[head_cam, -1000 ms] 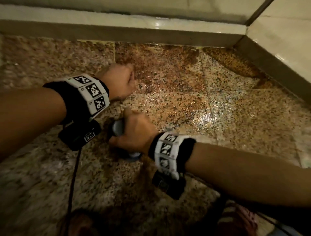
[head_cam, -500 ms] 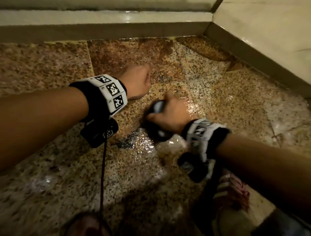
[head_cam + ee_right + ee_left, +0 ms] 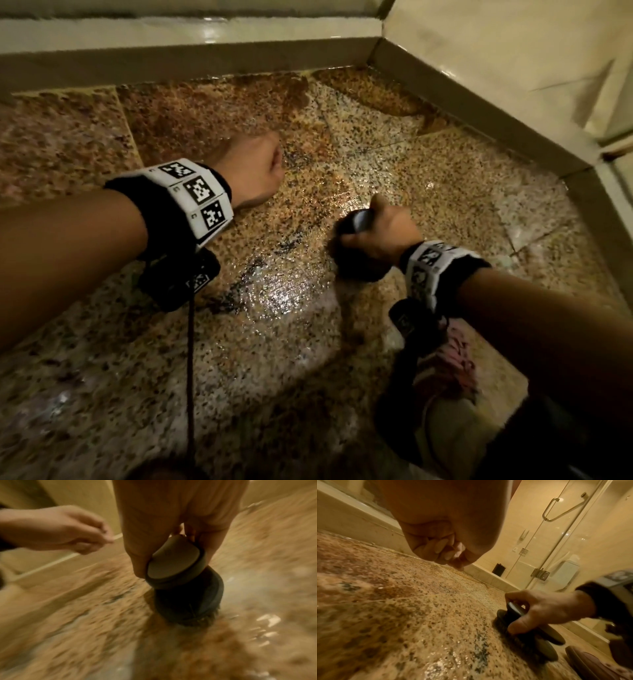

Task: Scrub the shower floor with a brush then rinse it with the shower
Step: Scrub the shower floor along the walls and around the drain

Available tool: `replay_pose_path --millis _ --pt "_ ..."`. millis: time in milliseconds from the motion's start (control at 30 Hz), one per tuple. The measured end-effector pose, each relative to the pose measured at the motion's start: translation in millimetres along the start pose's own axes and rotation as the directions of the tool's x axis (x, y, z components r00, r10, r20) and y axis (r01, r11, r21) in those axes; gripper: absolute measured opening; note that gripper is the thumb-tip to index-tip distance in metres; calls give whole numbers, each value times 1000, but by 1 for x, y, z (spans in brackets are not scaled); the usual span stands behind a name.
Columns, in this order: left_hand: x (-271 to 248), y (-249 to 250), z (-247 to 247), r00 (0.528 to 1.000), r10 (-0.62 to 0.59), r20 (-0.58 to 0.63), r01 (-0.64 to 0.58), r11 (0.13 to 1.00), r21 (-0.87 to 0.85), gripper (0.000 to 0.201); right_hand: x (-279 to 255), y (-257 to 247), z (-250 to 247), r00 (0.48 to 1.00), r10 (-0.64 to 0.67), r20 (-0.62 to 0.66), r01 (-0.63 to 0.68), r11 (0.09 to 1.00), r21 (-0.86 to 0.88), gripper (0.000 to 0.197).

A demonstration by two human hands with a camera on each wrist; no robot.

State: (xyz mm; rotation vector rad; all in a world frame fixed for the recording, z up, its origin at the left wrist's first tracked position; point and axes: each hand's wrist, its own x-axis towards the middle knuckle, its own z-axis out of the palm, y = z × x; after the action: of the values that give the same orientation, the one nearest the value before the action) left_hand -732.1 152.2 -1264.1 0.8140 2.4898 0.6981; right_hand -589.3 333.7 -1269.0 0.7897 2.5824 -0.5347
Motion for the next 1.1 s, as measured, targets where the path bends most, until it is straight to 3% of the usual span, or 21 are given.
replay_pose_path --millis 67,167,300,400,467,533,600,700,767,867,1000,1033,1100 --pt "2 5 3 1000 19 -5 -19 1000 0 3 1 1 -8 999 6 -35 -6 1000 -8 55" --pt "3 13 8 999 29 38 -29 1000 6 6 -9 -40 14 997 -80 19 78 992 98 56" --pt "7 16 10 999 25 -46 -26 1000 -5 19 -30 -95 61 956 -279 92 270 958 99 72" --pt "8 16 10 996 26 -90 -26 1000 -1 27 -29 -90 64 935 -341 104 332 939 88 73" --pt "8 16 12 996 36 -85 -35 999 4 29 -18 -69 50 962 -257 93 247 963 107 71" --pt "9 24 14 995 69 -67 -68 998 12 27 -6 -39 24 996 -87 36 83 991 104 68" --pt "13 36 15 992 102 -74 -101 995 19 28 0 -10 3 999 18 -37 -16 999 52 64" --pt "20 56 16 985 150 -80 -150 989 15 33 -11 7 -8 991 38 -132 -40 999 -14 60" --pt "24 67 14 983 167 -75 -165 986 32 36 -31 -2 0 994 47 -100 -44 999 31 58" --pt "26 73 9 986 153 -69 -153 988 10 36 -62 -43 34 989 -109 95 98 988 116 58" --pt "27 46 11 992 113 -64 -112 993 23 30 -75 -107 88 851 -462 249 461 885 65 38" --pt "24 36 14 995 87 -57 -85 996 30 30 -76 -113 91 833 -487 263 491 869 58 36" --pt "15 19 18 997 56 -46 -52 995 86 30 -68 -100 80 871 -442 213 435 897 82 46"
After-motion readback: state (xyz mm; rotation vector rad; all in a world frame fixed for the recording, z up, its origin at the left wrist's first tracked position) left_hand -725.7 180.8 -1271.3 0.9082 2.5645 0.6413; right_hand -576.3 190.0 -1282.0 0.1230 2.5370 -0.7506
